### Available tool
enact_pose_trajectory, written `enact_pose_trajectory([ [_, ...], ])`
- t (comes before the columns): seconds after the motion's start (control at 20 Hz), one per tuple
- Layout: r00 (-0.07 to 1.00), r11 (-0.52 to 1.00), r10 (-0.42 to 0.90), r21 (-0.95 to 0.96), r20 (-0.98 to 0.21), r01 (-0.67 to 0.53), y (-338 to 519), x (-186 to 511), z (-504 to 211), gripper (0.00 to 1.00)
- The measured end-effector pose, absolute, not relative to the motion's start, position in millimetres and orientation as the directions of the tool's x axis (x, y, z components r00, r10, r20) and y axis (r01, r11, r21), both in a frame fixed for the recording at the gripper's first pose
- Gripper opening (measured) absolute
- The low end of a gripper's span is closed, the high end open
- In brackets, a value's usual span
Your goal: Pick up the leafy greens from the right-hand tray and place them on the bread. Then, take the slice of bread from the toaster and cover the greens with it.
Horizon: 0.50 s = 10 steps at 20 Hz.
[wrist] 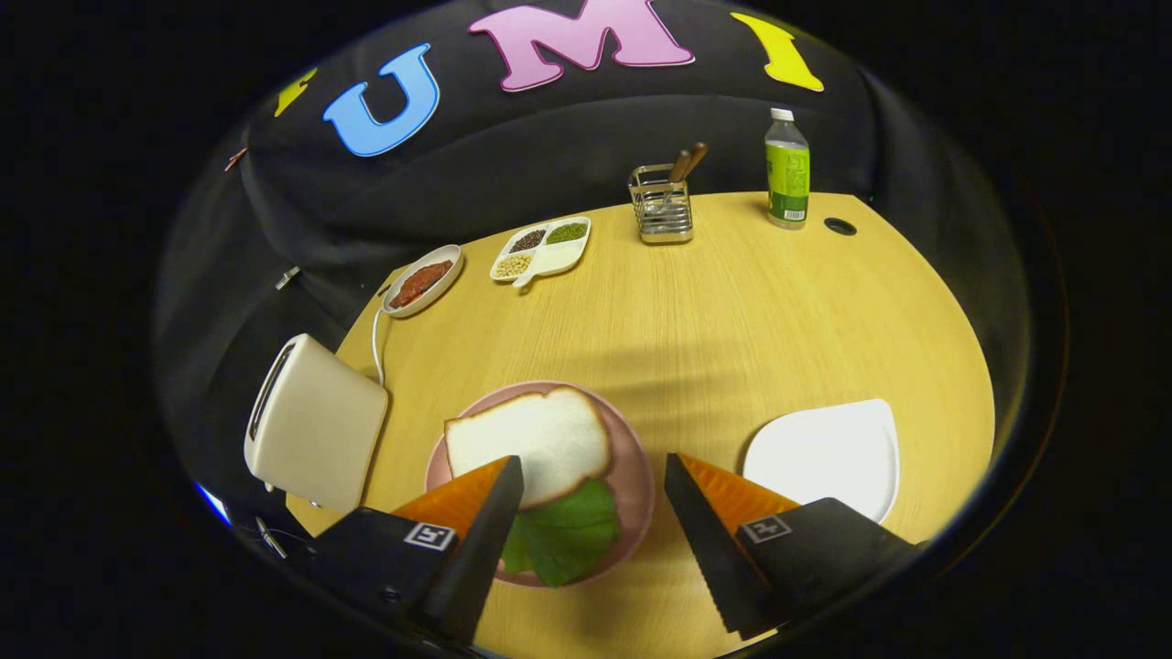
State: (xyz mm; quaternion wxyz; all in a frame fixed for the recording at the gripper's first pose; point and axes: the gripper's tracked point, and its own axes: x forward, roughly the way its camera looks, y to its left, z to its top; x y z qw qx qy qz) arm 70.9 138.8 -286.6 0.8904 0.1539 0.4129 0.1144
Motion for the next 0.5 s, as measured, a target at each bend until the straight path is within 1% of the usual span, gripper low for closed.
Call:
enact_pose_trajectory([
  [0.1, 0.656, 0.933, 0.308, 0.355, -0.689, -0.064, 125.5, 68.3, -271.0, 0.99],
  [0.2, 0.694, 0.943, 0.275, 0.327, -0.665, -0.06, 109.6, 70.6, -249.3, 0.99],
  [0.5, 0.819, 0.965, 0.2, 0.253, -0.537, -0.071, 66.4, 78.1, -159.4, 0.99],
])
